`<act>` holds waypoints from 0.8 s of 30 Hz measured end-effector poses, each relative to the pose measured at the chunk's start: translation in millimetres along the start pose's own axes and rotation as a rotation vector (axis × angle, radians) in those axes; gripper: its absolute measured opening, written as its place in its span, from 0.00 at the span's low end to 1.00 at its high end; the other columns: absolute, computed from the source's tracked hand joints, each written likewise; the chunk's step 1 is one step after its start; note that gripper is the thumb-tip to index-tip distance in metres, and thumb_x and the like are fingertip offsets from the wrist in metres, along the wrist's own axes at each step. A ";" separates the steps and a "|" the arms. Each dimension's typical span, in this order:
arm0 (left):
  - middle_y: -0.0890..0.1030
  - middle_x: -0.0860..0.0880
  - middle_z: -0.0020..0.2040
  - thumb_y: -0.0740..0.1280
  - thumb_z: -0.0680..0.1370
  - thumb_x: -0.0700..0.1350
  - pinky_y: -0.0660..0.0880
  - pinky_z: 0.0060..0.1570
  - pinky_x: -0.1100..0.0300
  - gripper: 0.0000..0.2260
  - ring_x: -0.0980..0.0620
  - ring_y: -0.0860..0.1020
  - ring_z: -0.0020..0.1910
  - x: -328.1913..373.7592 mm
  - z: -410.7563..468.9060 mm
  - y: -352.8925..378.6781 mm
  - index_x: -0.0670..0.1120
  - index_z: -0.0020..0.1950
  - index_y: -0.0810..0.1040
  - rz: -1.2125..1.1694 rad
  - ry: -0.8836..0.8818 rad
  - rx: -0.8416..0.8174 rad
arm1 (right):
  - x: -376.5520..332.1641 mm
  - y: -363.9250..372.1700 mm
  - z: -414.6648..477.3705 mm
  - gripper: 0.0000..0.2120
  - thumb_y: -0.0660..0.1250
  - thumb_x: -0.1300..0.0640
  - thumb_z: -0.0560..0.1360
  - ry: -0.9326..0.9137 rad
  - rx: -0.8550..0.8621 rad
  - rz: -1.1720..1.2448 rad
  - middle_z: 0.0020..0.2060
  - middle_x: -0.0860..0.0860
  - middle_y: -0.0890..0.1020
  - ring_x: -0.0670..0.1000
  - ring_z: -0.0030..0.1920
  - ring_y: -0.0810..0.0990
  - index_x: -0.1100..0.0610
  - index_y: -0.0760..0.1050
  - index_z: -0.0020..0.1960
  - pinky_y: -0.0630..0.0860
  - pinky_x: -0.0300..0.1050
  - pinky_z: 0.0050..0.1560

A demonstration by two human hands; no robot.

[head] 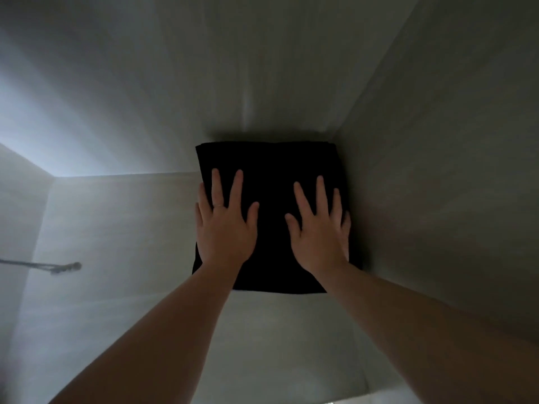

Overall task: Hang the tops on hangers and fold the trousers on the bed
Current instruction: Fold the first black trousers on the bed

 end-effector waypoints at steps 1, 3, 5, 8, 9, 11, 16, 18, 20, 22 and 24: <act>0.43 0.48 0.84 0.49 0.83 0.64 0.56 0.77 0.40 0.29 0.38 0.47 0.81 -2.1 5.2 5.1 0.61 0.82 0.43 -0.017 -0.002 -0.004 | 0.2 6.0 6.0 0.30 0.46 0.37 0.82 -0.009 0.008 -0.016 0.81 0.50 0.39 0.62 0.80 0.44 0.39 0.40 0.81 0.54 0.69 0.75; 0.42 0.48 0.84 0.49 0.83 0.64 0.56 0.77 0.40 0.29 0.38 0.47 0.81 -6.0 17.7 13.4 0.62 0.82 0.42 -0.048 -0.018 0.003 | -2.8 17.3 20.2 0.30 0.45 0.37 0.82 -0.023 0.031 -0.025 0.81 0.50 0.38 0.63 0.80 0.44 0.40 0.37 0.81 0.52 0.68 0.75; 0.42 0.49 0.84 0.49 0.83 0.65 0.55 0.78 0.40 0.29 0.38 0.47 0.81 -8.1 29.9 20.3 0.63 0.81 0.41 -0.073 -0.030 0.006 | -4.6 26.6 32.2 0.30 0.44 0.37 0.83 -0.015 0.038 -0.014 0.81 0.50 0.38 0.64 0.80 0.44 0.41 0.36 0.81 0.53 0.66 0.76; 0.42 0.50 0.83 0.49 0.83 0.65 0.54 0.78 0.41 0.29 0.39 0.46 0.81 -6.6 45.2 27.0 0.64 0.81 0.41 -0.098 -0.027 0.020 | -2.6 34.9 44.9 0.30 0.43 0.37 0.82 -0.015 0.059 -0.015 0.81 0.51 0.39 0.65 0.80 0.44 0.41 0.37 0.81 0.54 0.65 0.75; 0.42 0.50 0.83 0.49 0.82 0.65 0.54 0.78 0.41 0.29 0.39 0.45 0.81 -5.7 47.2 27.5 0.64 0.81 0.41 -0.097 -0.030 0.022 | -1.3 36.0 46.8 0.30 0.43 0.37 0.82 -0.017 0.054 -0.016 0.81 0.51 0.39 0.65 0.80 0.43 0.41 0.37 0.81 0.54 0.65 0.76; 0.41 0.50 0.83 0.48 0.82 0.65 0.51 0.79 0.41 0.29 0.38 0.44 0.81 -2.6 45.2 27.2 0.64 0.81 0.40 -0.076 -0.043 -0.004 | 2.2 36.6 48.1 0.31 0.41 0.36 0.82 -0.014 0.011 -0.016 0.81 0.50 0.36 0.64 0.80 0.41 0.41 0.34 0.80 0.51 0.65 0.76; 0.34 0.49 0.82 0.44 0.82 0.66 0.42 0.79 0.39 0.30 0.40 0.38 0.81 5.5 43.2 17.0 0.62 0.80 0.33 0.067 -0.110 -0.175 | 8.5 21.3 53.5 0.33 0.42 0.33 0.81 -0.050 -0.236 -0.030 0.78 0.47 0.28 0.64 0.79 0.35 0.38 0.27 0.77 0.45 0.67 0.77; 0.35 0.48 0.82 0.45 0.83 0.64 0.41 0.78 0.39 0.31 0.40 0.38 0.81 6.4 35.2 10.9 0.60 0.80 0.33 0.117 -0.103 -0.201 | 8.0 10.4 46.2 0.35 0.45 0.32 0.80 -0.063 -0.307 -0.083 0.78 0.48 0.27 0.64 0.79 0.35 0.39 0.26 0.77 0.44 0.68 0.77; 0.38 0.48 0.83 0.47 0.84 0.62 0.42 0.79 0.39 0.31 0.41 0.40 0.81 3.4 11.7 6.9 0.57 0.82 0.35 0.137 -0.072 -0.196 | 7.5 3.5 25.1 0.36 0.47 0.32 0.81 -0.080 -0.348 -0.120 0.78 0.49 0.28 0.63 0.79 0.35 0.40 0.27 0.78 0.42 0.68 0.77; 0.41 0.49 0.83 0.48 0.84 0.61 0.44 0.79 0.41 0.30 0.43 0.41 0.82 -2.3 -25.3 4.1 0.55 0.83 0.39 0.145 -0.059 -0.220 | 7.2 0.1 -5.8 0.37 0.48 0.33 0.80 -0.090 -0.393 -0.153 0.79 0.50 0.30 0.61 0.79 0.34 0.41 0.30 0.79 0.41 0.68 0.77; 0.43 0.51 0.84 0.48 0.84 0.61 0.45 0.79 0.42 0.29 0.44 0.42 0.82 -6.8 -69.1 1.8 0.56 0.83 0.43 0.149 -0.058 -0.255 | 8.9 -1.0 -39.6 0.37 0.50 0.33 0.80 -0.069 -0.458 -0.162 0.79 0.49 0.32 0.60 0.80 0.34 0.41 0.33 0.80 0.40 0.68 0.77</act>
Point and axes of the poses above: each hand's wrist, its own z-axis towards the middle knuckle, its own y-axis out of the palm, x = y × z, the point moved 4 cm from there along z, towards the middle knuckle
